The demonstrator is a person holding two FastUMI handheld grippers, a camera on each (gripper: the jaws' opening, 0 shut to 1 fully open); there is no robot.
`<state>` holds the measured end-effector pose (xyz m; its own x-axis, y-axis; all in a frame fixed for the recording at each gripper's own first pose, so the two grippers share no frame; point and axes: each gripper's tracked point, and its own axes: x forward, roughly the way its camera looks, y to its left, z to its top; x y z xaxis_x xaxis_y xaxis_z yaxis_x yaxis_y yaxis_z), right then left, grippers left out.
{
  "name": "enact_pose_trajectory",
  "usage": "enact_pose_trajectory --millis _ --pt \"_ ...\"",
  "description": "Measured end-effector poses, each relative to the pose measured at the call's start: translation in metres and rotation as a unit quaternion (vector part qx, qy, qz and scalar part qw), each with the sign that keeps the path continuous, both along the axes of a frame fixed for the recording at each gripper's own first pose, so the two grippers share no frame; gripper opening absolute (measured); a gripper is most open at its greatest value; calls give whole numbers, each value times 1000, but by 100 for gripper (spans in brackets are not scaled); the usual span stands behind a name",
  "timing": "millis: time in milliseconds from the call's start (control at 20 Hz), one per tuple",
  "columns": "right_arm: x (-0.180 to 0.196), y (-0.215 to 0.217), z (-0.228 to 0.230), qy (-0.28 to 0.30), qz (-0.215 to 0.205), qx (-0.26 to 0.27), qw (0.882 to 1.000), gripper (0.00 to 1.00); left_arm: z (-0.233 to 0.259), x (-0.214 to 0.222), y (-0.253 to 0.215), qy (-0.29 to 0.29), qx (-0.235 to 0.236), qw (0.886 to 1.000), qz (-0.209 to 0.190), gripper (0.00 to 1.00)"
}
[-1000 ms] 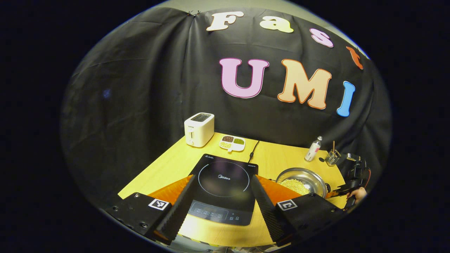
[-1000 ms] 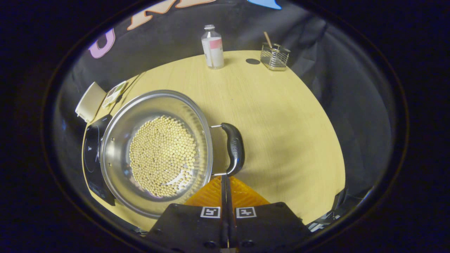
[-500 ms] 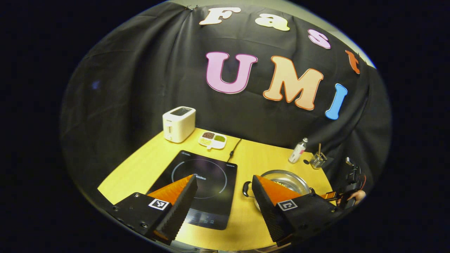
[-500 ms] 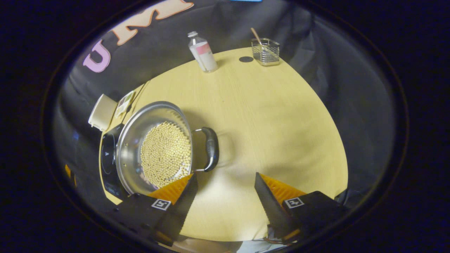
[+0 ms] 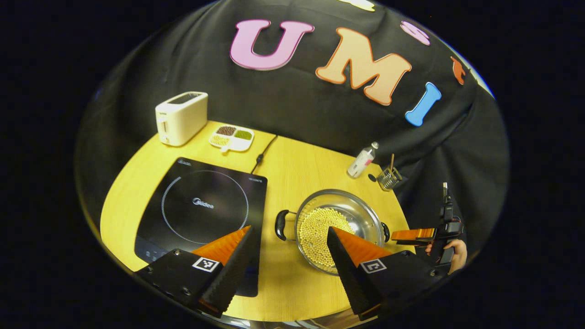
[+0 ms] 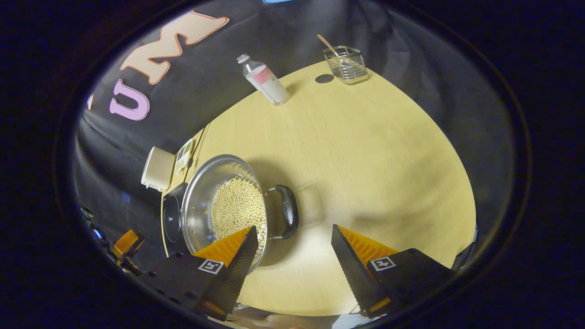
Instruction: First push the handle of the pot to place it horizontally, then grasp the pot with both hands and set it on the induction cooktop.
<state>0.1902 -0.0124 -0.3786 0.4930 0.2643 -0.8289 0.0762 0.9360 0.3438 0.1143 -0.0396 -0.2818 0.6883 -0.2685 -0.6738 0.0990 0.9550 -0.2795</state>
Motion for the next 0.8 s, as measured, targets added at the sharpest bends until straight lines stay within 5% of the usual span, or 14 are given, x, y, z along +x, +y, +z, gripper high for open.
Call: enact_pose_trajectory --millis 550,650,750,800 --pt "19 31 -34 38 28 17 999 93 -84 37 -18 129 12 991 -14 100" --pt "19 29 -40 49 30 17 998 100 -94 42 -20 142 24 989 -19 100" --pt "17 31 -46 62 35 19 997 90 -103 45 -22 156 37 987 -27 97" --pt "18 34 -48 67 38 25 997 98 -107 46 -24 162 42 985 -31 98"
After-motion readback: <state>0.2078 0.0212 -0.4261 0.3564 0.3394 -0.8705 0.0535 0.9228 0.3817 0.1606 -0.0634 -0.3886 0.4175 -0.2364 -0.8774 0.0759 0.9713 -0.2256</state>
